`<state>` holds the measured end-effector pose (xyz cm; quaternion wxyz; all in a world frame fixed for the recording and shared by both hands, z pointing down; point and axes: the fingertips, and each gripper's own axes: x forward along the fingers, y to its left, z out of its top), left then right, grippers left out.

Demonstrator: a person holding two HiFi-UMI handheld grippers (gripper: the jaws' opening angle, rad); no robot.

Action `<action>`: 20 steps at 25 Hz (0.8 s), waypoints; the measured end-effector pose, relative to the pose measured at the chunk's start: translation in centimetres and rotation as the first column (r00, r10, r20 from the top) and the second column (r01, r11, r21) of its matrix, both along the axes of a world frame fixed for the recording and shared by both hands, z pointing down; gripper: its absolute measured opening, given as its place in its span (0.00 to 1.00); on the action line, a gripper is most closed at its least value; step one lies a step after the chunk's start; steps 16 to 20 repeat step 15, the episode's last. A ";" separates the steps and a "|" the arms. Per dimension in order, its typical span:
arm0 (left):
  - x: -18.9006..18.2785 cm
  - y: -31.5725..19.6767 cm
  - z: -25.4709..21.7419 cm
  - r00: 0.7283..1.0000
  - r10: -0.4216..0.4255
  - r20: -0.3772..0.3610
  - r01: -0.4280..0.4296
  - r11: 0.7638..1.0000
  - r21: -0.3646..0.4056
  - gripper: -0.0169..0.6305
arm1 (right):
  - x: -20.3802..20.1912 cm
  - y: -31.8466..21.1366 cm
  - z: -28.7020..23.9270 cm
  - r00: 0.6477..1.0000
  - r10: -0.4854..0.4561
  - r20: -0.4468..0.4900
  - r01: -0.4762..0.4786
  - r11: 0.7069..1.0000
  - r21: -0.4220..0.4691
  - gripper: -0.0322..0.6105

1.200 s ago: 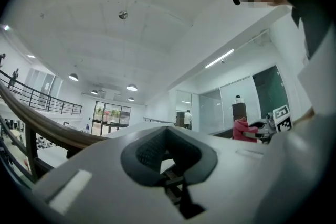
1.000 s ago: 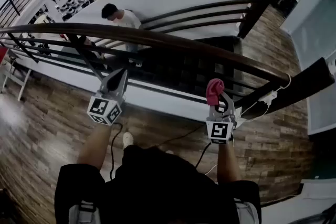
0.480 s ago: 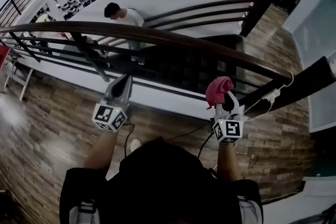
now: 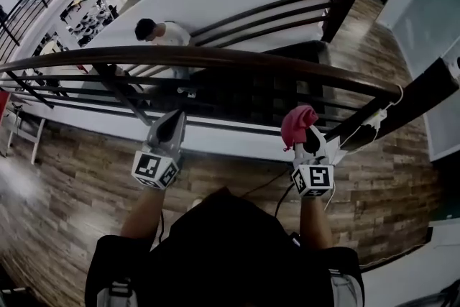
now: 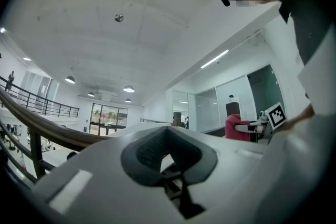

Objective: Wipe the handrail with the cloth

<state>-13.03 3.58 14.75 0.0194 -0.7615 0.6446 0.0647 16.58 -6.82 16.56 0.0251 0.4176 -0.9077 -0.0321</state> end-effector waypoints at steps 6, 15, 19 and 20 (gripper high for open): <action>0.0 -0.7 0.4 1.000 0.019 -0.015 -0.019 1.000 0.003 0.02 | 0.7 0.2 0.2 1.000 0.019 -0.019 -0.019 1.000 -0.009 0.12; 0.2 -0.4 1.2 0.999 0.028 -0.030 -0.028 1.000 -0.004 0.02 | 1.5 0.6 0.6 0.999 0.039 -0.036 -0.039 0.999 -0.016 0.12; 0.2 -0.4 1.2 0.999 0.028 -0.030 -0.028 1.000 -0.004 0.02 | 1.5 0.6 0.6 0.999 0.039 -0.036 -0.039 0.999 -0.016 0.12; 0.2 -0.4 1.2 0.999 0.028 -0.030 -0.028 1.000 -0.004 0.02 | 1.5 0.6 0.6 0.999 0.039 -0.036 -0.039 0.999 -0.016 0.12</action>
